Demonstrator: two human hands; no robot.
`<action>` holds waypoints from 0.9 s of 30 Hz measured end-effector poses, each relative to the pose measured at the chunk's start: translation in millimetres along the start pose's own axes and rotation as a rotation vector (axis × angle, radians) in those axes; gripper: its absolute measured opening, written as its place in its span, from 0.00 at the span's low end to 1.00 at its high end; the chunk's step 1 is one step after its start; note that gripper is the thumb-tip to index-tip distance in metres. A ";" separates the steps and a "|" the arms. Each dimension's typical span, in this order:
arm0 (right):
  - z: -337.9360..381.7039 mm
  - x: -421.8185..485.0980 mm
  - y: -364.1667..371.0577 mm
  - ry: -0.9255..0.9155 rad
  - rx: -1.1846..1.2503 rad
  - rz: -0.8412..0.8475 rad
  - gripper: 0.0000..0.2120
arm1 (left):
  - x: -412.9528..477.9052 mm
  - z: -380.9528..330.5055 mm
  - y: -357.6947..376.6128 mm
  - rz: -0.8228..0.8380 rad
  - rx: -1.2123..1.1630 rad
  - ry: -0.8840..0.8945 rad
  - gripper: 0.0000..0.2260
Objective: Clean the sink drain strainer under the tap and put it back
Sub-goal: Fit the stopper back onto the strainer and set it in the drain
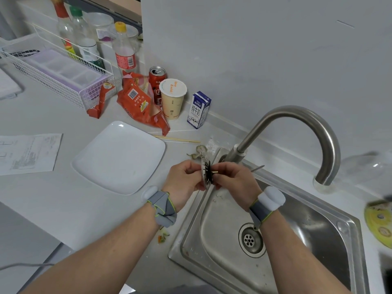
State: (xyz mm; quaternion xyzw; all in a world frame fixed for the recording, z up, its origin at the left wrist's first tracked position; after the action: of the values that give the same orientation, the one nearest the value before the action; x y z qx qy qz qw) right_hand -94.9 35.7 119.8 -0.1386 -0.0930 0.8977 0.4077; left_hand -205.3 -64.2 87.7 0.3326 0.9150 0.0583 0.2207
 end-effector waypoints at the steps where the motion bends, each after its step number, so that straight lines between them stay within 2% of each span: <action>1: 0.1 0.0 0.3 0.002 0.002 -0.005 0.09 | 0.3 0.4 0.0 0.004 -0.003 -0.004 0.10; 6: 1.9 0.3 4.1 0.005 -0.131 -0.006 0.06 | 0.6 0.0 -0.4 0.012 0.070 0.045 0.10; 11: -3.0 0.7 7.1 0.023 -0.312 -0.044 0.19 | -3.6 -2.5 0.0 0.017 0.182 0.114 0.08; 12: -4.9 -0.4 7.5 0.021 -0.291 -0.056 0.18 | -4.2 -3.1 0.2 0.013 0.193 0.124 0.08; 15: -8.2 -4.0 8.1 0.001 -0.049 -0.099 0.05 | -4.3 -2.6 -0.7 -0.023 0.196 0.115 0.06; 16: -10.3 -4.5 7.3 -0.003 0.014 -0.108 0.03 | -4.5 -2.1 -0.5 -0.026 0.186 0.107 0.06; 22: -22.8 -12.3 3.7 0.125 0.164 -0.116 0.04 | -7.9 -2.2 3.8 0.043 0.287 0.156 0.09; 24: -24.6 -16.5 2.5 0.250 0.331 -0.117 0.03 | -9.7 -4.2 5.5 0.092 0.402 0.221 0.11; 27: -29.4 -22.9 -2.4 0.430 0.497 -0.180 0.08 | -16.7 -5.9 12.9 0.210 0.678 0.382 0.08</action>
State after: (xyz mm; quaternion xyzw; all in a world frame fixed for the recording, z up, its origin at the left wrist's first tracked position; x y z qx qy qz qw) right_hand -69.2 21.4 96.7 -0.2125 0.2050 0.8036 0.5168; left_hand -189.1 -64.6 102.3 0.4617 0.8678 -0.1640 -0.0826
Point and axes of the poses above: each hand's wrist, its own x-axis towards the middle knuckle, its own y-axis out of the palm, z = x × y, the point moved 3 cm from there along x, towards the middle knuckle, and after that the axes turned 9 degrees about -z, right-handed, at the moved point
